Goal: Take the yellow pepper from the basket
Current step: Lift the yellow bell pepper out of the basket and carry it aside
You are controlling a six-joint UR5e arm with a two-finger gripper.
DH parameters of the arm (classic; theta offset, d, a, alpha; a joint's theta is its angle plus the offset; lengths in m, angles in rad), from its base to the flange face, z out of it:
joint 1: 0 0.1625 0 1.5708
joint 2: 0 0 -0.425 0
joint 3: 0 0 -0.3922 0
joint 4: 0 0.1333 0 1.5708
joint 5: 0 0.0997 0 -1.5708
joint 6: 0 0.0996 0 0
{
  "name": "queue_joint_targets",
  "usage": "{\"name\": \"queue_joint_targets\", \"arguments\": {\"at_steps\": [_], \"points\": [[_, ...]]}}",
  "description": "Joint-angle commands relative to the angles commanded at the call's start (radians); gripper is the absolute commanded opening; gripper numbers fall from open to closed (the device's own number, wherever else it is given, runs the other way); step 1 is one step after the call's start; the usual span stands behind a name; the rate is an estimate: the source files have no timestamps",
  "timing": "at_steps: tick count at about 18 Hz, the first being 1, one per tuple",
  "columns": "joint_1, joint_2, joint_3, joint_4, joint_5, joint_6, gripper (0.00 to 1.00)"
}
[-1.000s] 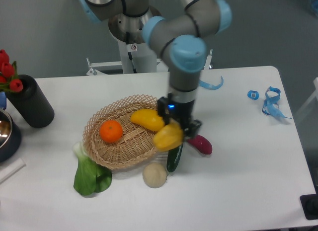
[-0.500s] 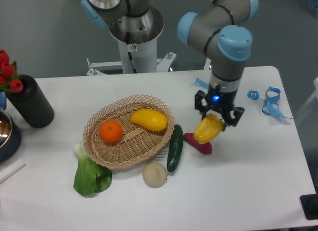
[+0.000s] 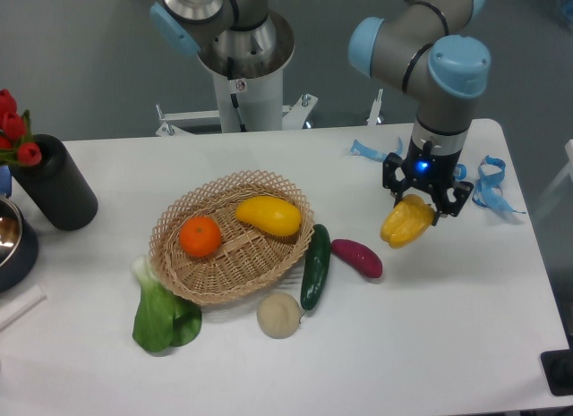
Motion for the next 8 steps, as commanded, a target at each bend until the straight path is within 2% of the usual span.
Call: {"name": "queue_joint_targets", "arguments": {"at_steps": [2, 8], "points": [[-0.006, -0.005, 0.018, -0.002, 0.017, 0.011, 0.57], [-0.006, -0.002, 0.019, -0.002, 0.008, 0.012, 0.60]]}}
